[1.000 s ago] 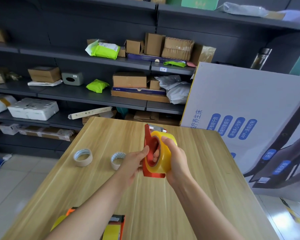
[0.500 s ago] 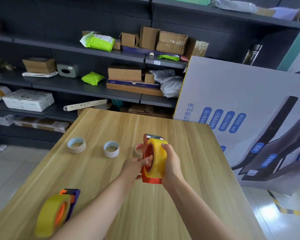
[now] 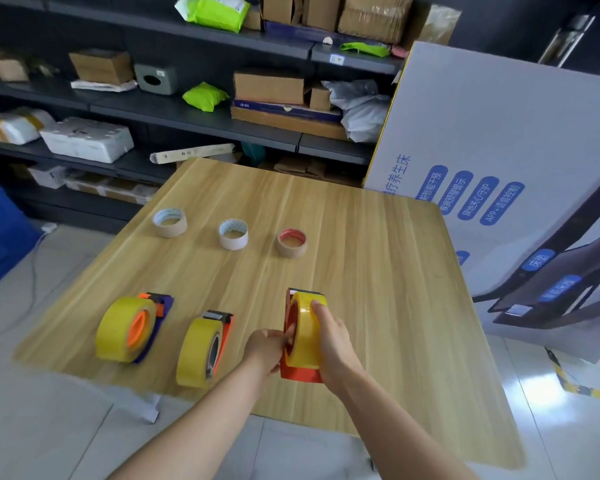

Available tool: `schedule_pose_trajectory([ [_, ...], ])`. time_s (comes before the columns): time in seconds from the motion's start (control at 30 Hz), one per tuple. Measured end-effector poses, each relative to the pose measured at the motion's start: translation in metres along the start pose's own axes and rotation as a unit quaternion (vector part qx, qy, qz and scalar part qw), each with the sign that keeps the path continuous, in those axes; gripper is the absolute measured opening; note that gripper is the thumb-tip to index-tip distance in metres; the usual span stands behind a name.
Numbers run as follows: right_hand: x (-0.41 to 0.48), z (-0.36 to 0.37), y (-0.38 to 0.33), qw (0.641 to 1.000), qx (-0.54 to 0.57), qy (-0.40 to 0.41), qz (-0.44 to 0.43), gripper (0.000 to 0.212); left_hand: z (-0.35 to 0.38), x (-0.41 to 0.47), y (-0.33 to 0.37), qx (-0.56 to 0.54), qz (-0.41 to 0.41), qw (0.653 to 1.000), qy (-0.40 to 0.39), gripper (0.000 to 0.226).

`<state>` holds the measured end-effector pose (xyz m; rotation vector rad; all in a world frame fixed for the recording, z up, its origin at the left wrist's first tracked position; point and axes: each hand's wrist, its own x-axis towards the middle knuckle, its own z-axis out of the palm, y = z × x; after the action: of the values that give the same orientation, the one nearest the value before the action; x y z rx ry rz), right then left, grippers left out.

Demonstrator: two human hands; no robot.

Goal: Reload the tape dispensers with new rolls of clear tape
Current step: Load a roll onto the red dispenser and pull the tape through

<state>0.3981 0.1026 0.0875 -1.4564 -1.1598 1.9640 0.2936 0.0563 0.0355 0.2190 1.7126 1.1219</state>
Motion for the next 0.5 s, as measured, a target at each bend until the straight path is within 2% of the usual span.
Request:
schedule_pose_trajectory([
  [0.2, 0.003, -0.006, 0.038, 0.998, -0.004, -0.021, 0.053, 0.03, 0.003, 0.011, -0.037, 0.059, -0.076, 0.995, -0.021, 0.031],
  [0.33, 0.009, -0.006, 0.062, 0.995, 0.012, -0.036, 0.089, 0.043, 0.0, 0.013, -0.051, 0.077, -0.111, 0.99, -0.041, 0.028],
  [0.5, 0.02, -0.005, 0.081, 0.994, 0.004, -0.03, 0.107, 0.05, 0.0, 0.025, -0.062, 0.101, -0.132, 0.984, -0.063, 0.036],
])
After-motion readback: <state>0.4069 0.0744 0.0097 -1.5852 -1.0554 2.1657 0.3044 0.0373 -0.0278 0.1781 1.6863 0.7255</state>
